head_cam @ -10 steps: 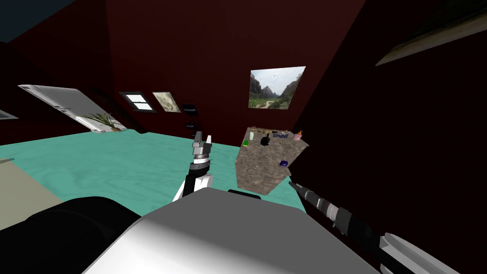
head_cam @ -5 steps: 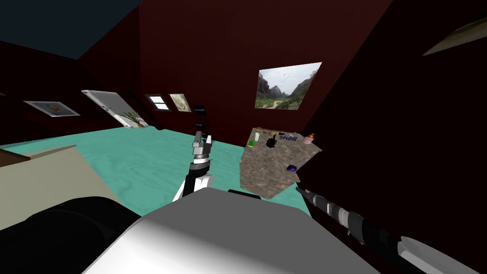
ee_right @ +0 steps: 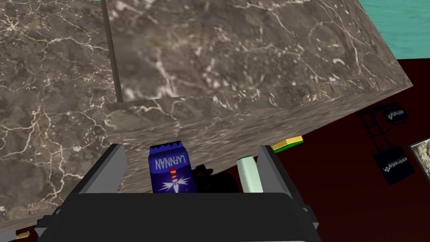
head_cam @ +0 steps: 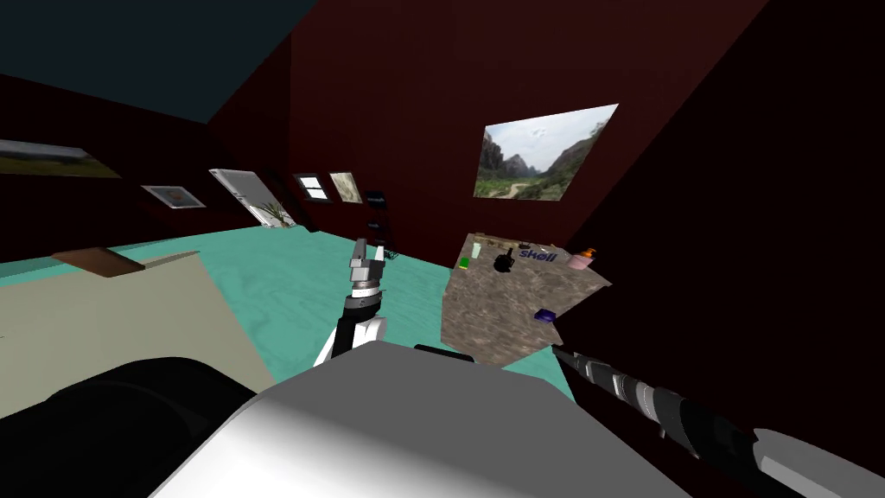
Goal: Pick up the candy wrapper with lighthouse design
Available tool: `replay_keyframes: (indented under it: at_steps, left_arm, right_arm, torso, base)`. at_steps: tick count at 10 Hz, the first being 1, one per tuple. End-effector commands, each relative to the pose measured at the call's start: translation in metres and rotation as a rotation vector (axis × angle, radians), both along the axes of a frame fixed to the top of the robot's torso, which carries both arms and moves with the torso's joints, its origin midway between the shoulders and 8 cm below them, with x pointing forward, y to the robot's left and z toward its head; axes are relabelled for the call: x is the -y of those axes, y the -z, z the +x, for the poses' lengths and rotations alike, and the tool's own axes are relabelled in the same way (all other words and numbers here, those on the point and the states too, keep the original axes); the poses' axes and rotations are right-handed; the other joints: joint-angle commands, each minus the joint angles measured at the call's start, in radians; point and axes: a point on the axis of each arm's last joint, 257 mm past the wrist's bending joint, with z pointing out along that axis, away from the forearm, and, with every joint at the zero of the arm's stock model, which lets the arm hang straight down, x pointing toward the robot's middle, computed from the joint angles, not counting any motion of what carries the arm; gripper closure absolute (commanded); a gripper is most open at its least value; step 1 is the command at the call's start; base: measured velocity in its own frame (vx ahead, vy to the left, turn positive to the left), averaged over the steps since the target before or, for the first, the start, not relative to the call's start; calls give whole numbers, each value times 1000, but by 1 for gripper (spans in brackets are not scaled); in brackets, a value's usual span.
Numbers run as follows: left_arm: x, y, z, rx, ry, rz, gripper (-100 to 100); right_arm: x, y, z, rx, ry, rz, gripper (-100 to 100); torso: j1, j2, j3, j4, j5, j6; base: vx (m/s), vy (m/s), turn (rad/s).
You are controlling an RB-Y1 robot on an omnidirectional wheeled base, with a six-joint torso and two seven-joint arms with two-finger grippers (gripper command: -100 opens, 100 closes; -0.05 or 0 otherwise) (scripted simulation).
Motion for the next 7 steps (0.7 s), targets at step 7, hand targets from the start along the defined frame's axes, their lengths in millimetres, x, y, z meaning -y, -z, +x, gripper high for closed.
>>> replay_keyframes:
  at_steps: [7]
  left_arm:
    - [0, 0, 0, 0, 0, 0, 0]
  right_arm:
    - [83, -7, -10, -115, -13, -231, -100]
  torso:
    - [0, 1, 0, 0, 0, 0]
  base:
    - [7, 30, 161]
